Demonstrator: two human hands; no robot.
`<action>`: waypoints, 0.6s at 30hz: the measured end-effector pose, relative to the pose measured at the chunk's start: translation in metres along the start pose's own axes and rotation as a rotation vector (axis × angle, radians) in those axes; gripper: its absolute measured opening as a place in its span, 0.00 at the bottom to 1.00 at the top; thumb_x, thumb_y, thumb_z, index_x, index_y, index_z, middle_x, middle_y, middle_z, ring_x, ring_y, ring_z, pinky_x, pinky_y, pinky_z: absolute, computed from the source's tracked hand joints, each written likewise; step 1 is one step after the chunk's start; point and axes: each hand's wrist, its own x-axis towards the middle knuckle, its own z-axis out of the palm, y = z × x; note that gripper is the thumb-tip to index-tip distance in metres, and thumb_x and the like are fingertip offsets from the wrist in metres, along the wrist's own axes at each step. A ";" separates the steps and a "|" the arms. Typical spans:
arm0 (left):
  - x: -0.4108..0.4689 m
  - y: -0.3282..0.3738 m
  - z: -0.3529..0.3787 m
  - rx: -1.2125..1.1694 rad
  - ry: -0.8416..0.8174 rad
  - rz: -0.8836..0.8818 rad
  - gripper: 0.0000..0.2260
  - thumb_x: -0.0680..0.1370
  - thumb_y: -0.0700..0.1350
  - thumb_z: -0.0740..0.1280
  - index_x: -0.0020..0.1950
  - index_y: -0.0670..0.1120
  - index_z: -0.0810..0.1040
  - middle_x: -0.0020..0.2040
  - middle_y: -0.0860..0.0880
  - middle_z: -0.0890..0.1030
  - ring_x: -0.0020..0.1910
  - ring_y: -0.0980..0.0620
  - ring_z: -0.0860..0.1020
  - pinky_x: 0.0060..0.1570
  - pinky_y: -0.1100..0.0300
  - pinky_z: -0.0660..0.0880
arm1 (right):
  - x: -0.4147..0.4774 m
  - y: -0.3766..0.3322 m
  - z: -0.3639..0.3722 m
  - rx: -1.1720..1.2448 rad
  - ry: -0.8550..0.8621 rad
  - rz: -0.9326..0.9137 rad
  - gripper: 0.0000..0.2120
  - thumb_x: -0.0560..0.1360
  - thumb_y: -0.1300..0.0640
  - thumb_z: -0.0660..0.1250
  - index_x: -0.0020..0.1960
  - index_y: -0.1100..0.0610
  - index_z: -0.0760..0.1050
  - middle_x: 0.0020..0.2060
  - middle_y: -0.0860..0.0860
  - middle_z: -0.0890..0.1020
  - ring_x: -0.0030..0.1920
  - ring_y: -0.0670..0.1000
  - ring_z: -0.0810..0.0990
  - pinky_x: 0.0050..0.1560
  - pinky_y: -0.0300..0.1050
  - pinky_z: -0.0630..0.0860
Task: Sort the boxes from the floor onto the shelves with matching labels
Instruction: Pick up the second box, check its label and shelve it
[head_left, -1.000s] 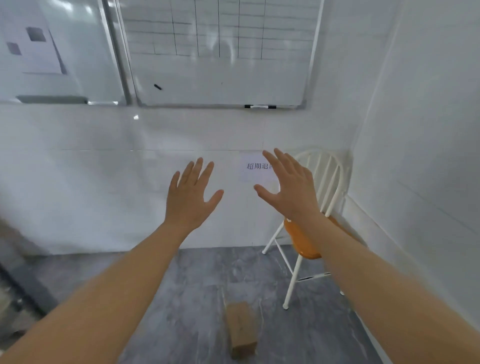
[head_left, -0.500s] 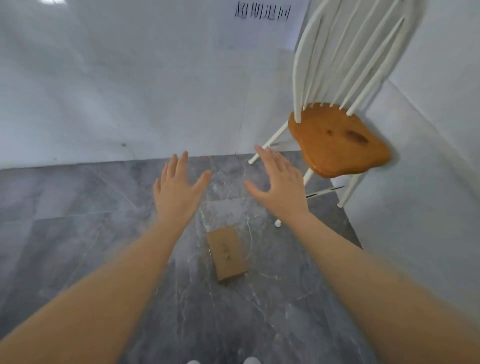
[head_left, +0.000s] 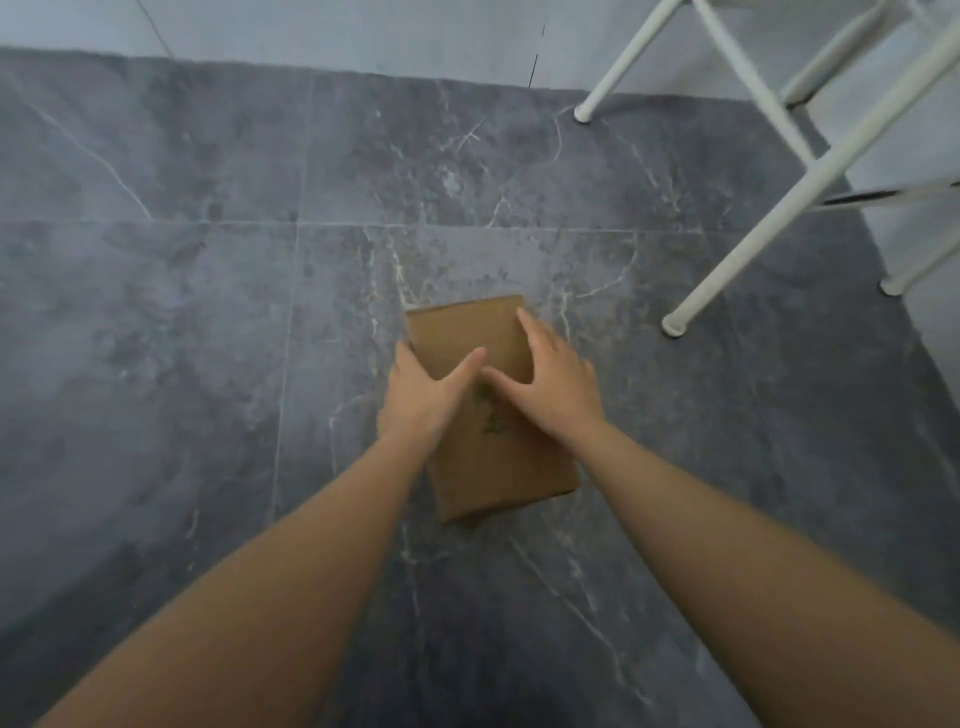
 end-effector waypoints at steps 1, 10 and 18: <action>0.004 -0.010 0.011 -0.044 0.033 -0.010 0.57 0.50 0.75 0.65 0.72 0.46 0.62 0.69 0.45 0.71 0.66 0.45 0.72 0.65 0.46 0.68 | 0.005 0.004 0.012 0.064 0.019 0.009 0.41 0.73 0.35 0.61 0.78 0.46 0.46 0.77 0.50 0.59 0.75 0.54 0.61 0.71 0.59 0.61; 0.017 -0.030 0.026 -0.323 0.133 -0.046 0.49 0.49 0.69 0.71 0.67 0.49 0.71 0.59 0.49 0.80 0.57 0.48 0.78 0.60 0.49 0.74 | 0.010 0.012 0.024 0.437 0.046 0.139 0.44 0.68 0.35 0.68 0.77 0.47 0.52 0.68 0.52 0.74 0.66 0.55 0.74 0.65 0.52 0.72; -0.029 0.006 0.001 -0.478 0.001 -0.029 0.49 0.52 0.64 0.76 0.71 0.52 0.66 0.61 0.49 0.79 0.57 0.48 0.79 0.57 0.47 0.76 | -0.033 -0.020 -0.024 0.502 0.058 0.154 0.45 0.70 0.37 0.68 0.77 0.45 0.47 0.69 0.51 0.72 0.67 0.55 0.73 0.64 0.49 0.71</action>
